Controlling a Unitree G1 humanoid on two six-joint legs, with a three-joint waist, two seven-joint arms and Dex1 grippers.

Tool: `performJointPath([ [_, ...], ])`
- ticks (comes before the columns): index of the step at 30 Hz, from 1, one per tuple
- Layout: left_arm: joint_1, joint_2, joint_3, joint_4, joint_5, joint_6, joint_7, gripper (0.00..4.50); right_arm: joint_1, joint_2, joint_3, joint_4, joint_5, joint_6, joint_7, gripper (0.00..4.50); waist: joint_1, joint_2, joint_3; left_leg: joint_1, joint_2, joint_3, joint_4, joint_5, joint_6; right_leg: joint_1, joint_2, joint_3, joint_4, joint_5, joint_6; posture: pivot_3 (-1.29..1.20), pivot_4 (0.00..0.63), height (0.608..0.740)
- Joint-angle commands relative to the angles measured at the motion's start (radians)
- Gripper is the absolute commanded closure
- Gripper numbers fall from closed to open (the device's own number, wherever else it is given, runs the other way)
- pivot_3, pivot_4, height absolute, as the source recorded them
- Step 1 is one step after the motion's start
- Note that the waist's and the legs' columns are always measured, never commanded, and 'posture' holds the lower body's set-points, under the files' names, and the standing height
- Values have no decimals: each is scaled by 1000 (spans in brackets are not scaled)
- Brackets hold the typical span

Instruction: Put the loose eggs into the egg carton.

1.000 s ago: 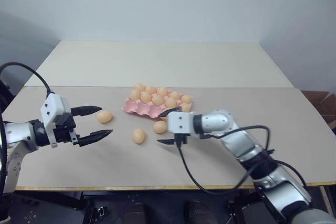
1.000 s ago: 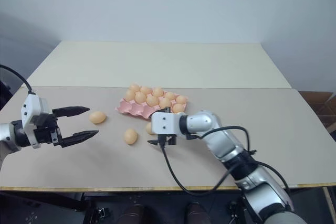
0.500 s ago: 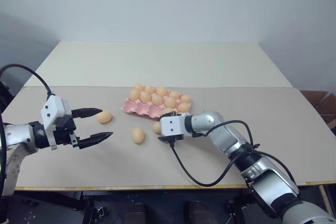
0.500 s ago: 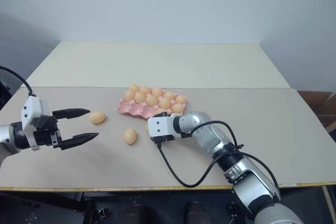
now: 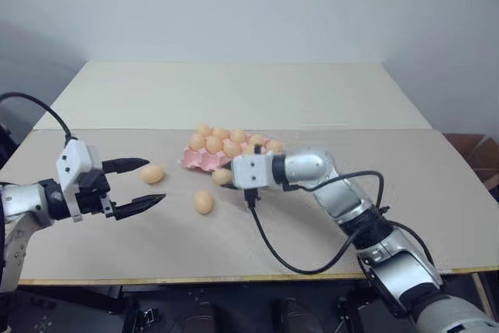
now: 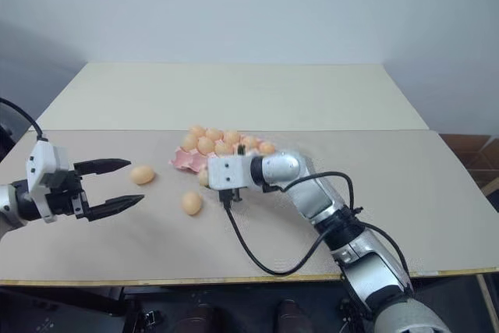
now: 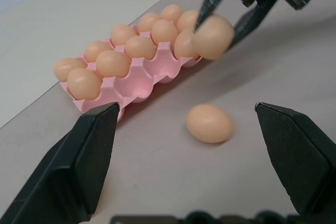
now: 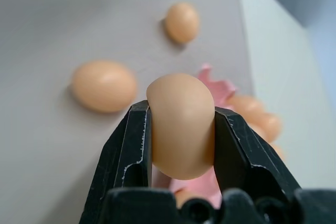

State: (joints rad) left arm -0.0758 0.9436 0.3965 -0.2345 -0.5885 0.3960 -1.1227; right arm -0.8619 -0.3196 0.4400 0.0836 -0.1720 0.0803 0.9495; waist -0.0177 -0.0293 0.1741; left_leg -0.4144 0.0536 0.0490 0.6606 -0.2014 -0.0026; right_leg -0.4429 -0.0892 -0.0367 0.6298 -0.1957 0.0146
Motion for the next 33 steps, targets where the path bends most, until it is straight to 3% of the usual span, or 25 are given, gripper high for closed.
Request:
performJointPath([
  [1, -14, 14, 27, -22, -11, -1, 5, 0, -56, 28, -18, 100, -49, -1, -94, 2985, 0, 0, 0, 1, 0, 0, 0, 0, 0, 0, 0, 0, 0, 0, 0, 0, 150, 740],
  [7, -15, 14, 30, -20, -10, -2, 8, 0, -117, 93, -5, 272, -99, -16, -185, 2985, 1, 0, 0, -1, 0, 0, 0, 0, 0, 0, 0, 0, 0, -1, -2, 0, 150, 740],
  [8, -11, 14, 32, -23, -11, -1, 9, 0, -124, 99, -2, 291, -111, -18, -199, 2397, 1, 0, 0, -1, 0, 0, 0, 0, 0, 0, 0, 0, 0, 0, -1, 0, 150, 740],
  [15, 13, 19, 51, -36, -15, 8, 12, 0, -125, 87, -55, 224, -74, 16, -183, 69, 0, 0, 0, -3, 0, 0, -1, 0, 0, -3, 0, 0, -1, 1, -2, 0, 150, 740],
  [22, 5, 10, 37, -32, -12, 11, 17, 0, -22, -44, -189, -53, 87, 151, -56, 69, 6, 0, 0, -3, 0, 0, -1, 0, 0, -2, 0, 0, -1, 0, 0, 0, 150, 740],
  [33, 38, 3, 46, -13, -6, 5, 10, 0, 438, -447, -611, -444, 540, 347, 213, 69, 13, 0, 0, -2, 0, 1, -1, 0, 0, 0, -1, 0, -3, -1, -1, 0, 150, 740],
])
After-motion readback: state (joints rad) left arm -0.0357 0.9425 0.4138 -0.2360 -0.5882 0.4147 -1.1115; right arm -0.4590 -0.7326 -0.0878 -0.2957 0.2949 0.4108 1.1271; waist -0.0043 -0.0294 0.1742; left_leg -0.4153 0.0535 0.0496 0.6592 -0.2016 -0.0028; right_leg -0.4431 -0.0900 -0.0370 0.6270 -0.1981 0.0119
